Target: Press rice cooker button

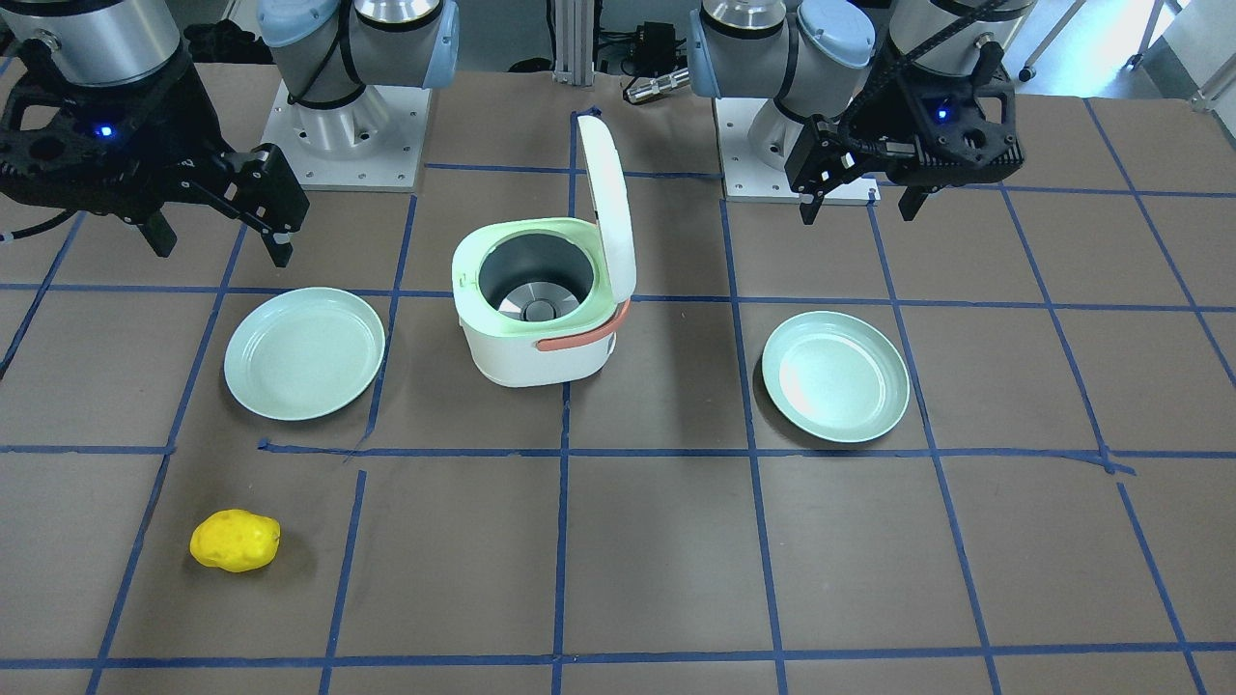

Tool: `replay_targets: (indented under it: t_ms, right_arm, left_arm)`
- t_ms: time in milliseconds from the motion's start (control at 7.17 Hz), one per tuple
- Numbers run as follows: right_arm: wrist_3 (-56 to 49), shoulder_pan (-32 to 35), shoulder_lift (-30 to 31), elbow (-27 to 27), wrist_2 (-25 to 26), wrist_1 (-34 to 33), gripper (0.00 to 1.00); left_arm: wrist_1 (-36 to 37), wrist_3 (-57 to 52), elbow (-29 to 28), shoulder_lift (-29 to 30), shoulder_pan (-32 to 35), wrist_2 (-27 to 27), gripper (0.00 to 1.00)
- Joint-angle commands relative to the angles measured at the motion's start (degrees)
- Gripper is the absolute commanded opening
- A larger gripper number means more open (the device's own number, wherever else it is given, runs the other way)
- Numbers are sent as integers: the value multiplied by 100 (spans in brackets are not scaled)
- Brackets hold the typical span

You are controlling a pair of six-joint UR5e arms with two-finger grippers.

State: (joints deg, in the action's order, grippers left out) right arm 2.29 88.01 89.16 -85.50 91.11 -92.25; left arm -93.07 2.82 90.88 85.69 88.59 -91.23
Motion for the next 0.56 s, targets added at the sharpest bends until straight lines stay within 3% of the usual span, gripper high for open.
replay_targets:
  t_ms: [0, 419]
  right_arm:
    - [0, 6, 14, -20, -23, -30, 100]
    - [-44, 6, 14, -20, -23, -21, 100]
  left_arm:
    - [0, -1, 0, 0, 0, 0, 100]
    - [0, -1, 0, 0, 0, 0, 100]
